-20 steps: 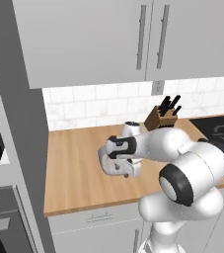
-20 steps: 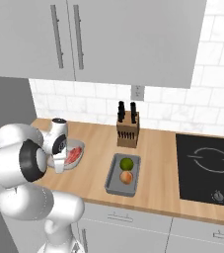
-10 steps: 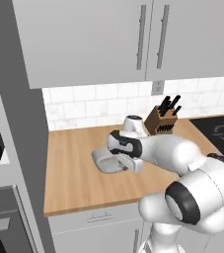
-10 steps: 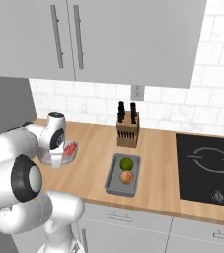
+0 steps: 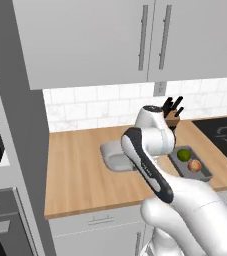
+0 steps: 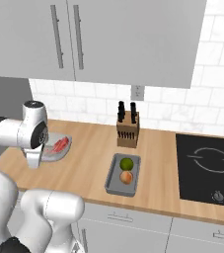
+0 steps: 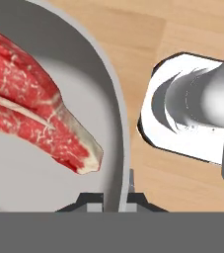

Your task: Take the meat container that has the steak and place it on the second highest rack of the freezer. Then take the vegetable container that has the lime and onion and place it on the highest rack of the freezer.

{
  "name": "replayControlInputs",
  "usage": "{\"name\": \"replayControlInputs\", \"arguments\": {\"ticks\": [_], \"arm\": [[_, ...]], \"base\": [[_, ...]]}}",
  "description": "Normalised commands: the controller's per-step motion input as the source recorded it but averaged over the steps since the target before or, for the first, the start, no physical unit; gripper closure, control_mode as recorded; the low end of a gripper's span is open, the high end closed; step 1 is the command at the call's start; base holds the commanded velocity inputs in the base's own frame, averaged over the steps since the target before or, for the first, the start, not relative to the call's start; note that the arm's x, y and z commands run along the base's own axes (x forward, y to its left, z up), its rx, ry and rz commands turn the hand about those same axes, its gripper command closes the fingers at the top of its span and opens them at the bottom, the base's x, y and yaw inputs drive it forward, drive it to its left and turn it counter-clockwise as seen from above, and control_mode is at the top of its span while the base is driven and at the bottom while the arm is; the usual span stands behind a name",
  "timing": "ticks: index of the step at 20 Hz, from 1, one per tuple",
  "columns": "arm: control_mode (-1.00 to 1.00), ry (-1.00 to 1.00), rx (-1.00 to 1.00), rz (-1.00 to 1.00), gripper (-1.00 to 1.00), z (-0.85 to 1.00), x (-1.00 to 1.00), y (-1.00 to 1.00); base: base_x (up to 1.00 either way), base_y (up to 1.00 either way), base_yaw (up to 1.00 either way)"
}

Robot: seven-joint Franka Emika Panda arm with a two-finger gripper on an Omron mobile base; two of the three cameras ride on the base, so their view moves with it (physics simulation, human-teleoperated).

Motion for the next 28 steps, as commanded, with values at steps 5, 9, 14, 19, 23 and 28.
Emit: {"name": "replayControlInputs", "arguments": {"ticks": [5, 9, 14, 19, 23, 28], "arm": [[-1.00, -0.24, 0.00, -0.05, 1.00, 0.80, -0.70, 0.00], [-1.00, -0.04, 0.00, 0.00, 1.00, 0.02, -0.15, 0.00], [1.00, 0.00, 0.00, 0.01, 1.00, 0.00, -0.14, 0.04], [1.00, 0.00, 0.00, 0.00, 1.00, 0.00, 0.00, 0.00], [1.00, 0.00, 0.00, 0.00, 1.00, 0.00, 0.00, 0.00], [1.00, 0.00, 0.00, 0.00, 1.00, 0.00, 0.00, 0.00]], "base": [[0.00, 0.00, 0.00], [0.00, 0.00, 0.00], [-0.79, 0.41, 0.04], [-1.00, 0.79, 0.09], [-1.00, 0.98, 0.16], [-0.52, 1.00, 0.37]]}}
